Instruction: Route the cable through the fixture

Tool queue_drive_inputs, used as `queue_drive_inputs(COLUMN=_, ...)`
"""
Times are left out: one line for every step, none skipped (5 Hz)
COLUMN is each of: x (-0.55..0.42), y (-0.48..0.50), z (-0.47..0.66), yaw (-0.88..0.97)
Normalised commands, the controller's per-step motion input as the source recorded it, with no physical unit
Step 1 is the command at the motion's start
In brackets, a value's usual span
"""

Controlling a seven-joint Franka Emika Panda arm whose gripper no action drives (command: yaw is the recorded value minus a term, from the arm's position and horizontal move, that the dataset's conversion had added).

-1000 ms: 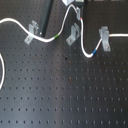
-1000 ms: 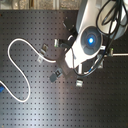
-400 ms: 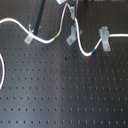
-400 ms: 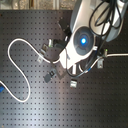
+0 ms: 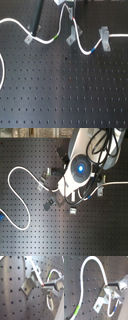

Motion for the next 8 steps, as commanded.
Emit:
queue_drive_inputs(x=-0.211, y=-0.158, z=0.04, yaw=-0.19)
queue_drive_inputs(x=-0.156, y=0.102, z=0.03, yaw=-0.05)
queue_drive_inputs(x=-0.259, y=0.290, z=0.18, yaw=0.00)
queue_drive_inputs(x=-0.247, y=0.282, z=0.24, yaw=0.00)
queue_drive_inputs(x=-0.144, y=0.144, z=0.36, yaw=-0.03)
queue_drive_inputs(x=-0.137, y=0.156, z=0.34, yaw=-0.01)
queue_drive_inputs(x=-0.062, y=0.071, z=0.16, yaw=0.00)
queue_drive_inputs(x=-0.072, y=0.074, z=0.01, yaw=0.00)
